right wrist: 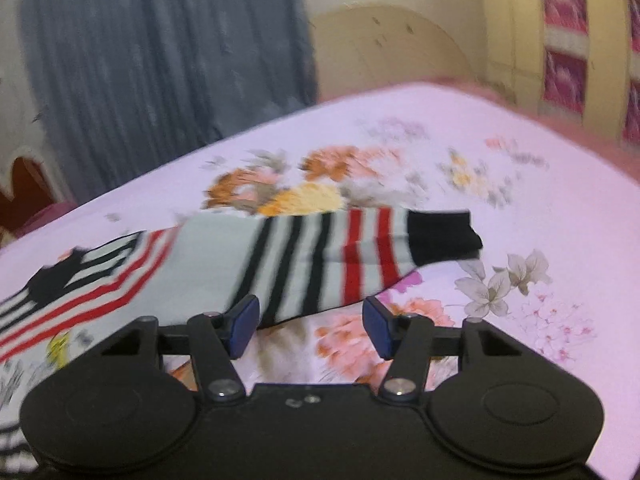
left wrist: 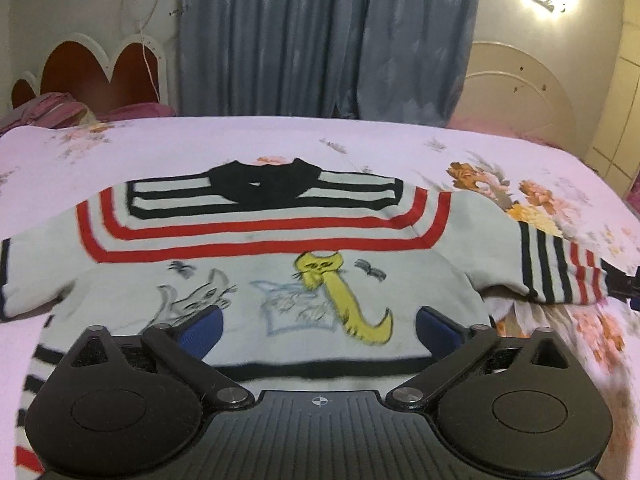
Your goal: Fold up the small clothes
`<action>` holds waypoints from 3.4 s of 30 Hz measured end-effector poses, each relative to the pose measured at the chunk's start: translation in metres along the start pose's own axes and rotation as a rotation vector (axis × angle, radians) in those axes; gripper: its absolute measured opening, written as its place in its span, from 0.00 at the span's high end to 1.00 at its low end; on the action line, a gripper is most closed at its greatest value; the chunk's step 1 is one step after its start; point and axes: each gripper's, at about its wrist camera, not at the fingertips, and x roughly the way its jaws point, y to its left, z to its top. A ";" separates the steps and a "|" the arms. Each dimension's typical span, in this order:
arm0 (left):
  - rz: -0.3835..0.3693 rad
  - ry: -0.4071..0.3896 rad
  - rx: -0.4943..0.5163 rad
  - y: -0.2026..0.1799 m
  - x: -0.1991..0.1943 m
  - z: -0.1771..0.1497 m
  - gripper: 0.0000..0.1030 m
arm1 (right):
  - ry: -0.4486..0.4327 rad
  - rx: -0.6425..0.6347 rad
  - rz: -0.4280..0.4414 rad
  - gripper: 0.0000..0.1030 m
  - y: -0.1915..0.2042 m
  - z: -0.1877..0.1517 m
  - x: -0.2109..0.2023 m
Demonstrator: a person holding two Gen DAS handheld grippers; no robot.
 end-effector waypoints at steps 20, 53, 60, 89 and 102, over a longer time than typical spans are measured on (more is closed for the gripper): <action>0.052 0.142 0.038 -0.072 0.079 0.026 0.21 | -0.023 0.309 0.033 0.58 -0.099 0.008 0.094; -0.057 0.120 -0.259 0.157 0.081 0.015 0.21 | 0.168 -0.585 0.559 0.54 0.286 -0.087 0.077; -0.238 0.137 -0.276 0.120 0.116 0.036 0.21 | 0.078 -0.413 0.555 0.79 0.249 -0.057 0.049; -0.042 0.060 -0.172 0.150 0.131 0.037 0.93 | 0.215 -0.250 0.273 0.78 0.147 -0.040 0.098; -0.079 0.044 -0.204 0.164 0.148 0.049 0.95 | 0.174 -0.069 0.371 0.82 0.164 0.035 0.183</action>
